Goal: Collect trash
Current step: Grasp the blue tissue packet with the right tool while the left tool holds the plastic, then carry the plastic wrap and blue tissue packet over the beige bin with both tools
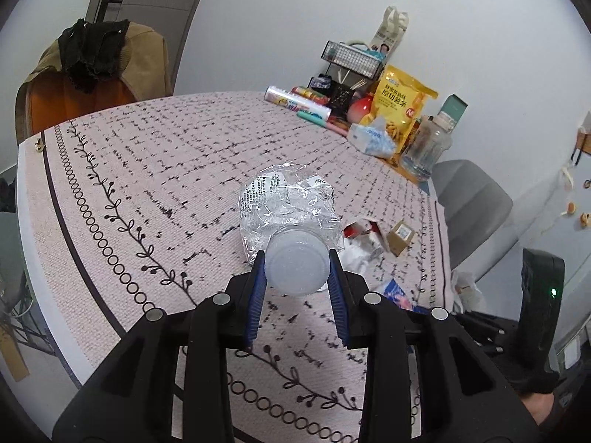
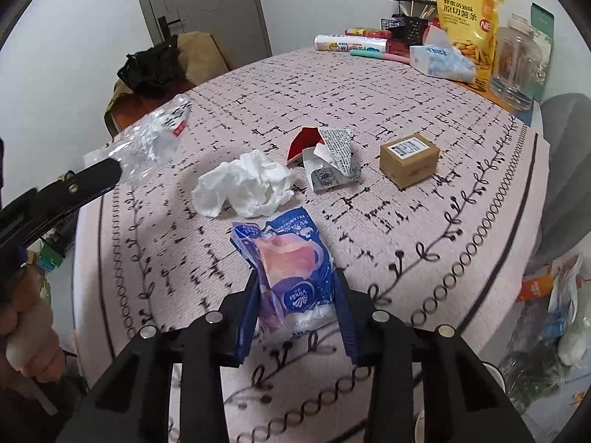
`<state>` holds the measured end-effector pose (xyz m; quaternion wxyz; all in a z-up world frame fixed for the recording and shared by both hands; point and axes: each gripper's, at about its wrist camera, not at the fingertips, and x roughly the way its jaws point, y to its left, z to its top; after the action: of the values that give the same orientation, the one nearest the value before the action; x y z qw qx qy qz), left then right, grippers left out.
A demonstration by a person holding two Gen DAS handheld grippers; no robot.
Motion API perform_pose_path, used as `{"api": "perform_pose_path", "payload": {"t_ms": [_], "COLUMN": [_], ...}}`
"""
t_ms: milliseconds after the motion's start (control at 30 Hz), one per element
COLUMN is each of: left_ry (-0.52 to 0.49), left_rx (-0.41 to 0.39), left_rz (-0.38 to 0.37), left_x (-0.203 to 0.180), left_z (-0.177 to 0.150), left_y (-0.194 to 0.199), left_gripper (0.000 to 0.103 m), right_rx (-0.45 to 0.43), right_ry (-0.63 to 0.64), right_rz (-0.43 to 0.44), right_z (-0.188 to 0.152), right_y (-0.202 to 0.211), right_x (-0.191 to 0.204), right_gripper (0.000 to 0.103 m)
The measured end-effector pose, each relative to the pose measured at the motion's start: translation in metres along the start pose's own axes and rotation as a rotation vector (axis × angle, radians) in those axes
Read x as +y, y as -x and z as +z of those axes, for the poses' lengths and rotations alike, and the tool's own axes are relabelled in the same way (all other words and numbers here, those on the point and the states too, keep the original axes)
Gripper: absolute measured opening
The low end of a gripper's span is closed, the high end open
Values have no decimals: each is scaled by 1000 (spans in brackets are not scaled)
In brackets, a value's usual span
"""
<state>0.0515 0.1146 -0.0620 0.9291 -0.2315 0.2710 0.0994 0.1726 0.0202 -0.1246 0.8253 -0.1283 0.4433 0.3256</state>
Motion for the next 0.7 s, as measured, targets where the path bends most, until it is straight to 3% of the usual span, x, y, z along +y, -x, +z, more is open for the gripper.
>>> {"api": "perform_pose_path", "payload": {"t_ms": [300, 700], "left_ry": [-30, -103], "left_rx": [-23, -8], "left_rz": [-25, -77], "left_x": [-21, -65], "left_z": [2, 0], "left_y": [10, 10], "left_gripper": [32, 32], "right_rx": [-73, -174], "right_ry": [-83, -215], "right_rz": [3, -31], "right_z": [-21, -37], "right_y": [38, 83], "right_x": [-11, -54], "right_gripper": [38, 38]}}
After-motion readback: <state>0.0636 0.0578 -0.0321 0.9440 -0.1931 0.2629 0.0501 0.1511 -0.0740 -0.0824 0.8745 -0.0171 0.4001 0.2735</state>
